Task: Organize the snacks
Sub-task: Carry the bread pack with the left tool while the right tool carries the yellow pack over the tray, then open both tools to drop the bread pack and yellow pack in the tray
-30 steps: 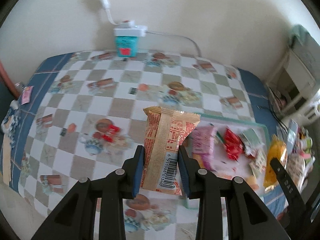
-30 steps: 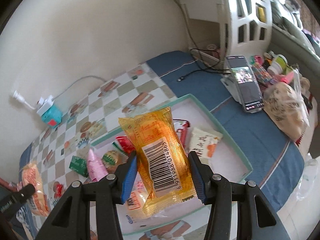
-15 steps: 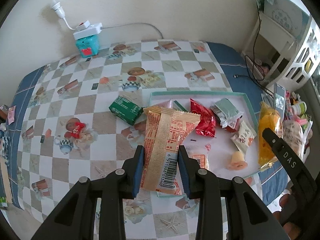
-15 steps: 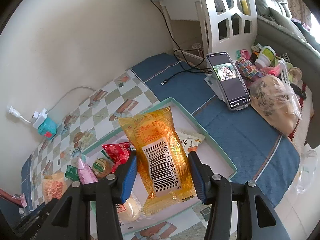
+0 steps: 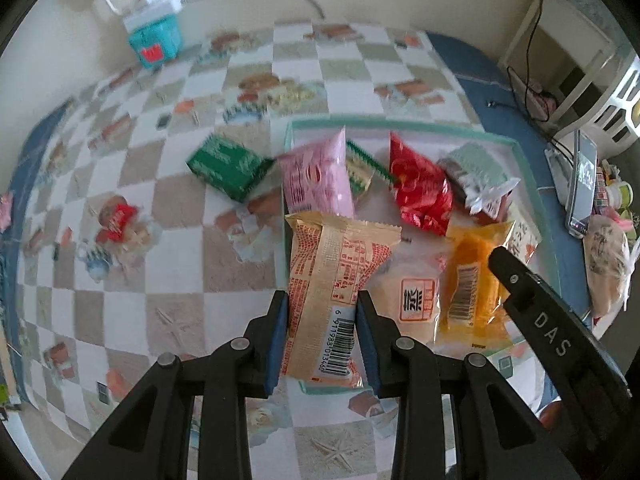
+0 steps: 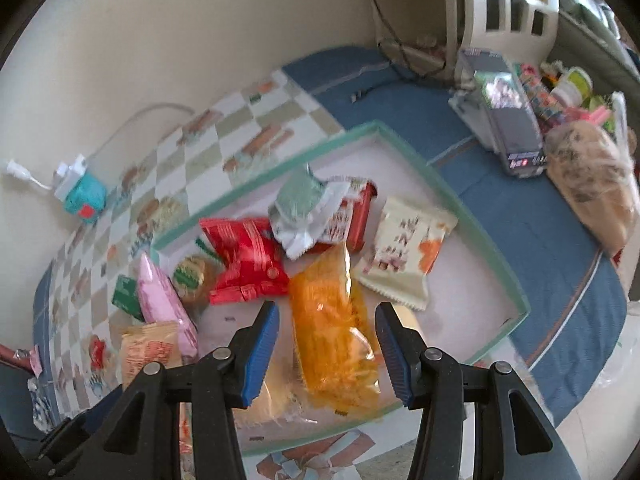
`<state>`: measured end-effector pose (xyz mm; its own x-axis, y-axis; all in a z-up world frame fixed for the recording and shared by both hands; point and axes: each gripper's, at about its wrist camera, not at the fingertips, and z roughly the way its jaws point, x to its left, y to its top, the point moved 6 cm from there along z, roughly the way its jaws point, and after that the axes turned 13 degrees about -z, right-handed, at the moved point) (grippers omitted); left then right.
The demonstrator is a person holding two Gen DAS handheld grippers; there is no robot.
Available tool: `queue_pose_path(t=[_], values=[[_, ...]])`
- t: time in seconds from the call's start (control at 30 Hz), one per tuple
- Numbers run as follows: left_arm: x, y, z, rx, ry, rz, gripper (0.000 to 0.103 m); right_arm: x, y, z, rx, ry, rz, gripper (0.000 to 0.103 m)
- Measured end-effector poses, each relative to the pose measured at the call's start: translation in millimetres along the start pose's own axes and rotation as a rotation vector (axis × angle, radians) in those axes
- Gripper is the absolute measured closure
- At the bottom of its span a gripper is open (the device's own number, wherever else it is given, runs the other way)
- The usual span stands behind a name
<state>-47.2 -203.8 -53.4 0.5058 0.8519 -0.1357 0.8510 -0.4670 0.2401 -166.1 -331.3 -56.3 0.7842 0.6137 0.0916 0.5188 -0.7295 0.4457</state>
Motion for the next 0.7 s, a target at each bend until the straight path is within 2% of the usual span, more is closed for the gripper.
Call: queue_pose_path(t=[0.1, 0.37, 0.7], values=[[0, -1, 7, 0.022, -0.015, -0.014, 0.068, 0, -4, 8, 0.028, 0.006, 0.007, 0.050], [-6, -7, 13, 0.018, 0.007, 0.018, 0.068, -1, -8, 13, 0.056, -0.011, 0.015, 0.049], [-13, -9, 22, 0.034, -0.033, 0.019, 0.068, -5, -6, 6, 0.050, -0.039, 0.017, 0.049]])
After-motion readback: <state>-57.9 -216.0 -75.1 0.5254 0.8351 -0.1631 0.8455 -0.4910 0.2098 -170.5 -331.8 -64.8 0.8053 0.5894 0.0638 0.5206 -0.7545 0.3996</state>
